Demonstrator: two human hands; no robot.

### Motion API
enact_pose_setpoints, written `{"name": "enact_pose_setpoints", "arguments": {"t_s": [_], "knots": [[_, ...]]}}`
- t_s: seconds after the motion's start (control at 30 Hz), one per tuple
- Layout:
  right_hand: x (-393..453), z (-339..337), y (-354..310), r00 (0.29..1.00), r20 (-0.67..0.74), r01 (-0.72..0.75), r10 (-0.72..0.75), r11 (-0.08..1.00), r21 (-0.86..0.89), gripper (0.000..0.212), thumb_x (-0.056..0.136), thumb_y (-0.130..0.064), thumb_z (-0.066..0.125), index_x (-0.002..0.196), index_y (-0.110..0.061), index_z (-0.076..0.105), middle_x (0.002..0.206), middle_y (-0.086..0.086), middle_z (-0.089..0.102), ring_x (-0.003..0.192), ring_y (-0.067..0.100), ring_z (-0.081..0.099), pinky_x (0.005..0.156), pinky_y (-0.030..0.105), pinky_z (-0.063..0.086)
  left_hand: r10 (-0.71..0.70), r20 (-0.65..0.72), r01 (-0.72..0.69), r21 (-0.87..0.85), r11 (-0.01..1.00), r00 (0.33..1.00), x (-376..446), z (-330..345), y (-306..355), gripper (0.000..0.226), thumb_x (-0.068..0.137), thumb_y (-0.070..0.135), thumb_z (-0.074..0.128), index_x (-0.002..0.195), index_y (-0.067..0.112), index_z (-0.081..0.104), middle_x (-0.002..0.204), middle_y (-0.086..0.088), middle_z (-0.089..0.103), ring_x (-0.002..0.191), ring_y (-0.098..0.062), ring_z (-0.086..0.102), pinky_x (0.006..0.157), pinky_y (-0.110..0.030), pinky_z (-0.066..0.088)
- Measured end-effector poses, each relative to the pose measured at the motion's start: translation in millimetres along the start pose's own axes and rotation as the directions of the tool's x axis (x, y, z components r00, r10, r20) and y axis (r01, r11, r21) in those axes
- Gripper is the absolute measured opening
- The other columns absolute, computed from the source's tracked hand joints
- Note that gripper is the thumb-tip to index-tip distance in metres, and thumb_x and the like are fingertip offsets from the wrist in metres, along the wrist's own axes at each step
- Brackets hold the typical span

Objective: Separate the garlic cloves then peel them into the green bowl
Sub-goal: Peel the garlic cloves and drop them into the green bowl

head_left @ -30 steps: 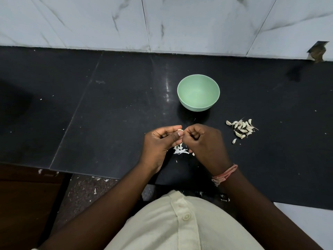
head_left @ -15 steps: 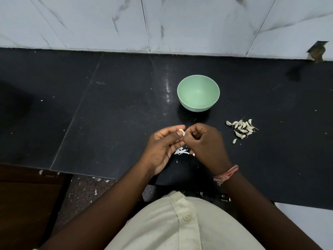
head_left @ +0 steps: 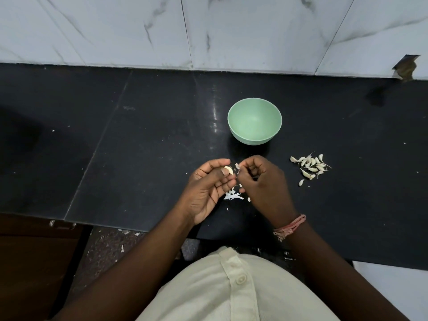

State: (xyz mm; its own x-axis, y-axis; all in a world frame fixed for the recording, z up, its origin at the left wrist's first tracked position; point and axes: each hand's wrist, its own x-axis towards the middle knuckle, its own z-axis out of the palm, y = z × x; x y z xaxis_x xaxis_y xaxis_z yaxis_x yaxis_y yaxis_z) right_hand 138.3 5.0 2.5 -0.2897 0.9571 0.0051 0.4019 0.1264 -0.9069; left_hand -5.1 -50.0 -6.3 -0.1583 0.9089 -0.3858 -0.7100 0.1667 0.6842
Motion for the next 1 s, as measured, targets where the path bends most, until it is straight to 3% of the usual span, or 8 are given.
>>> {"name": "enact_pose_setpoints", "arguments": {"t_s": [0.17, 0.27, 0.37, 0.5, 0.53, 0.7, 0.87, 1.0], "knots": [[-2.9, 2.3, 5.9, 0.999, -0.03, -0.04, 0.039, 0.998, -0.051, 0.03, 0.086, -0.003, 0.047, 0.083, -0.022, 0.07, 0.073, -0.011, 0.067, 0.065, 0.005, 0.064, 0.066, 0.03, 0.054, -0.04, -0.024, 0.037, -0.095, 0.995, 0.999, -0.7, 0.5, 0.4, 0.019, 0.09, -0.001, 0.059, 0.103, 0.008, 0.069, 0.09, -0.011, 0.072, 0.09, -0.022, 0.075, 0.073, -0.027, 0.062], [-5.1, 4.5, 4.0, 0.996, -0.085, -0.039, 0.03, 0.992, -0.116, 0.021, 0.096, -0.016, 0.057, 0.076, -0.017, 0.064, 0.067, -0.009, 0.063, 0.065, 0.006, 0.059, 0.063, 0.024, 0.044, -0.048, -0.028, 0.043, -0.143, 0.989, 0.998, -1.0, 0.9, -3.6, 0.022, 0.095, -0.005, 0.053, 0.107, 0.004, 0.069, 0.093, -0.014, 0.072, 0.092, -0.022, 0.074, 0.077, -0.026, 0.061], [-4.1, 4.4, 6.6, 0.994, -0.111, -0.018, 0.001, 0.988, -0.155, 0.031, 0.099, -0.031, 0.064, 0.072, -0.015, 0.06, 0.061, -0.005, 0.058, 0.063, 0.011, 0.056, 0.06, 0.025, 0.042, -0.034, -0.017, 0.03, -0.157, 0.987, 0.999, -1.7, 2.1, -4.5, 0.021, 0.089, -0.001, 0.059, 0.108, 0.001, 0.069, 0.095, -0.015, 0.073, 0.093, -0.022, 0.074, 0.079, -0.025, 0.06], [-2.0, 2.2, 10.9, 0.998, -0.062, -0.02, 0.015, 0.996, -0.082, 0.007, 0.093, -0.013, 0.069, 0.09, -0.019, 0.072, 0.08, -0.012, 0.072, 0.076, 0.001, 0.066, 0.071, 0.016, 0.051, -0.006, -0.02, 0.003, -0.165, 0.986, 1.0, -1.2, 2.4, -5.2, 0.02, 0.085, -0.002, 0.062, 0.102, 0.002, 0.072, 0.093, -0.016, 0.073, 0.09, -0.022, 0.074, 0.078, -0.025, 0.061], [-2.5, 1.9, 10.6, 0.999, -0.051, -0.007, 0.003, 0.997, -0.083, 0.015, 0.092, -0.006, 0.066, 0.095, -0.019, 0.074, 0.086, -0.013, 0.073, 0.081, 0.0, 0.068, 0.076, 0.015, 0.052, -0.001, -0.023, -0.002, -0.157, 0.988, 1.0, -1.1, 2.3, -5.5, 0.02, 0.084, -0.002, 0.063, 0.102, 0.002, 0.073, 0.094, -0.016, 0.073, 0.09, -0.022, 0.074, 0.078, -0.025, 0.061], [-7.0, -0.6, 7.3, 0.994, -0.087, 0.049, -0.06, 0.991, -0.124, 0.03, 0.081, 0.006, 0.051, 0.07, -0.017, 0.067, 0.073, -0.01, 0.066, 0.069, 0.005, 0.061, 0.066, 0.02, 0.043, 0.024, -0.04, -0.029, -0.144, 0.989, 0.999, -1.8, 2.7, -7.2, 0.02, 0.084, -0.001, 0.064, 0.101, -0.001, 0.075, 0.096, -0.019, 0.073, 0.091, -0.023, 0.074, 0.079, -0.025, 0.061], [-5.6, 0.3, 6.3, 0.996, -0.086, 0.023, -0.027, 0.998, -0.05, 0.006, 0.093, -0.014, 0.068, 0.089, -0.019, 0.069, 0.079, -0.013, 0.071, 0.076, 0.003, 0.068, 0.071, 0.017, 0.052, 0.041, -0.071, -0.049, -0.121, 0.991, 0.997, -0.5, 2.2, -10.8, 0.021, 0.084, 0.001, 0.064, 0.103, -0.002, 0.073, 0.094, -0.018, 0.074, 0.087, -0.021, 0.073, 0.08, -0.025, 0.061], [-4.2, 2.1, 13.6, 0.996, -0.045, -0.078, 0.08, 0.996, 0.039, 0.015, 0.089, -0.005, 0.07, 0.093, -0.02, 0.071, 0.085, -0.008, 0.074, 0.077, 0.01, 0.074, 0.068, 0.035, 0.064, 0.073, -0.095, -0.079, -0.069, 0.994, 0.993, 1.0, 0.4, -12.3, 0.024, 0.083, 0.002, 0.065, 0.107, -0.001, 0.07, 0.091, -0.015, 0.074, 0.083, -0.018, 0.073, 0.08, -0.024, 0.06]]}}
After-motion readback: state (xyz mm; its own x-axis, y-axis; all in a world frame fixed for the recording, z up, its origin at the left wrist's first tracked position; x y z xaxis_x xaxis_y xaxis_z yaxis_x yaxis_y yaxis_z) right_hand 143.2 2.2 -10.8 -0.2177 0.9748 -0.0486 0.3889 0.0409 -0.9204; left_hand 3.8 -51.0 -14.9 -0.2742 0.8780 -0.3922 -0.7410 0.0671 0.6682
